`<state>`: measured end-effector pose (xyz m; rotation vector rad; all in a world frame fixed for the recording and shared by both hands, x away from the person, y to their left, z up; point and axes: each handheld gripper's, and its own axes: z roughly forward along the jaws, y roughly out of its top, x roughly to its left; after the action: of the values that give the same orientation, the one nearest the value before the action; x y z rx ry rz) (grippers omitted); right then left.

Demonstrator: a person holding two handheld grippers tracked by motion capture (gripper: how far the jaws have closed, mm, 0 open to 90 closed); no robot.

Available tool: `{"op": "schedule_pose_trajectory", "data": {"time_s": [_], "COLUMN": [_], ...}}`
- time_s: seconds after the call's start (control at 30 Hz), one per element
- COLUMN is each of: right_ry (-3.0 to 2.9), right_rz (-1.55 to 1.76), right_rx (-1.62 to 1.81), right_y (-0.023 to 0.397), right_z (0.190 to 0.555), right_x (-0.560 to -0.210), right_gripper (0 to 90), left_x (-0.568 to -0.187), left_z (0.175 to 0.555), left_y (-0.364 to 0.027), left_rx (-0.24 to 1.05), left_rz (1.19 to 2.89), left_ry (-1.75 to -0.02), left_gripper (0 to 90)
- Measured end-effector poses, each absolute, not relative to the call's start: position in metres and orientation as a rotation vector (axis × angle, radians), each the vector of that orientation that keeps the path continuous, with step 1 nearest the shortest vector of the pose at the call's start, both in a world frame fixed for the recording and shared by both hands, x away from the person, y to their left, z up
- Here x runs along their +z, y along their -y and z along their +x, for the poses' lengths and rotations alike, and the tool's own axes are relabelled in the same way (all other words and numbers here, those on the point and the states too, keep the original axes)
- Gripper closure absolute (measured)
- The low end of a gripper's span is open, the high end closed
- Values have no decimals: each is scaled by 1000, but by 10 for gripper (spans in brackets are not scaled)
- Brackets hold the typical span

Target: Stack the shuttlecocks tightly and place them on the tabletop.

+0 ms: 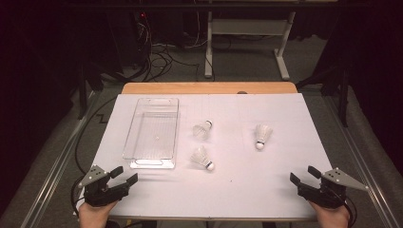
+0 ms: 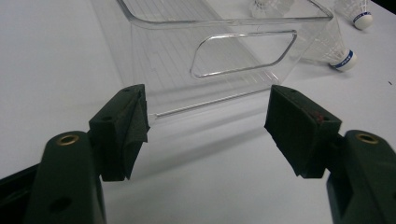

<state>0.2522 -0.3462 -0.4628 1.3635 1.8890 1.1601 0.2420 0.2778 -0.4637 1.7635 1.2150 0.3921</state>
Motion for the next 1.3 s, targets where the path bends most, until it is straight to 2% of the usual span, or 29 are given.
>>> {"op": "schedule_pose_trajectory", "data": {"time_s": [1.3], "right_ry": [-1896], "right_rz": [1362], "right_rx": [1152], "right_y": [346], "right_z": [252], "right_x": [-464], "right_gripper": [264], "left_x": [-458], "left_z": [236], "left_y": [-263], "left_rx": [338], "left_rz": [1773], "left_ry": [-1173], "left_gripper": [317]}}
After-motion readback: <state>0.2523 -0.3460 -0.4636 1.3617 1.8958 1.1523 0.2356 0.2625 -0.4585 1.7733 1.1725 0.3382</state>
